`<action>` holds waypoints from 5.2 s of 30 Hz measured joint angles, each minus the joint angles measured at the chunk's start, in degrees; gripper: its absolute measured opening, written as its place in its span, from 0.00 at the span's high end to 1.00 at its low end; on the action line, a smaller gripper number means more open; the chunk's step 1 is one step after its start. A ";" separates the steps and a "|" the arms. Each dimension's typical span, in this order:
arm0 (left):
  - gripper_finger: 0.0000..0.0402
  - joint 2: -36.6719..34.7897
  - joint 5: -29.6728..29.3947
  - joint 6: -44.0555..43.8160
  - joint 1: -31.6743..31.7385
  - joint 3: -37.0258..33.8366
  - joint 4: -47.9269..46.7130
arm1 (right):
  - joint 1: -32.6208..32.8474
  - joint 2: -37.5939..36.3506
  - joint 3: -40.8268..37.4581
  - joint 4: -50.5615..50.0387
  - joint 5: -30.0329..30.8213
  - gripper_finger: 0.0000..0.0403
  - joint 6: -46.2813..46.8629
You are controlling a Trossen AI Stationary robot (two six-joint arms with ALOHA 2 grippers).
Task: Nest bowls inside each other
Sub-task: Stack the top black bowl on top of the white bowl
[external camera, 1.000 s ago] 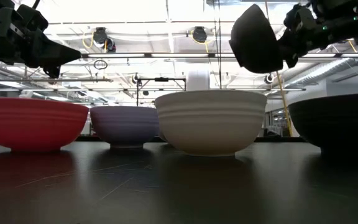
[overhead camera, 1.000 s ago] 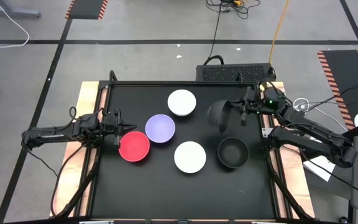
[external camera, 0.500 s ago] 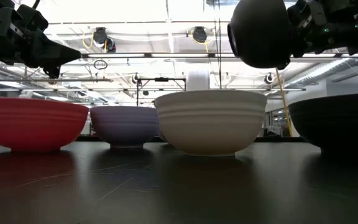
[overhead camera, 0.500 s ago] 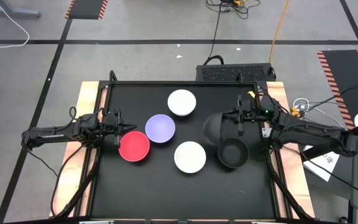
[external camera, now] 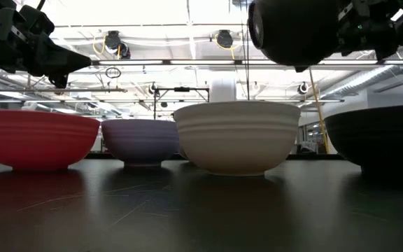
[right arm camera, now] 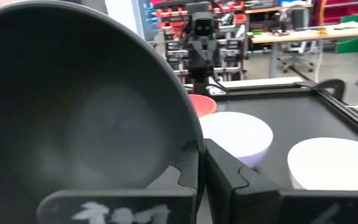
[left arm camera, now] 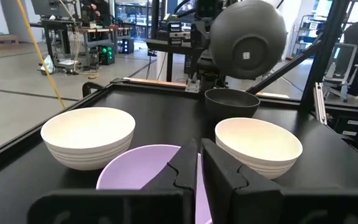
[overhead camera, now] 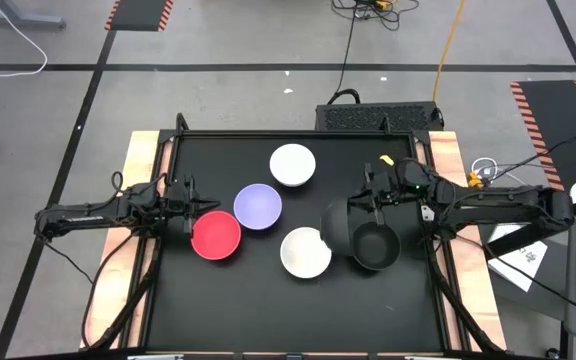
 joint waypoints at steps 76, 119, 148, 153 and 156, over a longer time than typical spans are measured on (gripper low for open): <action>0.94 -0.01 3.39 0.94 -0.11 -0.02 -1.95 | 7.59 37.39 48.57 -59.29 7.80 1.00 15.84; 0.94 0.01 5.64 2.25 -0.11 -0.02 -3.28 | 13.63 58.20 70.50 -83.13 12.31 1.00 14.60; 0.94 0.01 5.95 2.30 -0.11 -0.02 -3.26 | 14.08 58.26 69.76 -82.81 15.06 1.00 14.10; 0.94 0.00 5.96 2.23 -0.11 -0.02 -3.26 | 14.08 58.26 69.75 -82.31 15.08 1.00 13.53; 0.94 0.01 5.97 2.23 -0.11 -0.02 -3.26 | 14.08 58.28 69.75 -80.90 15.06 1.00 12.69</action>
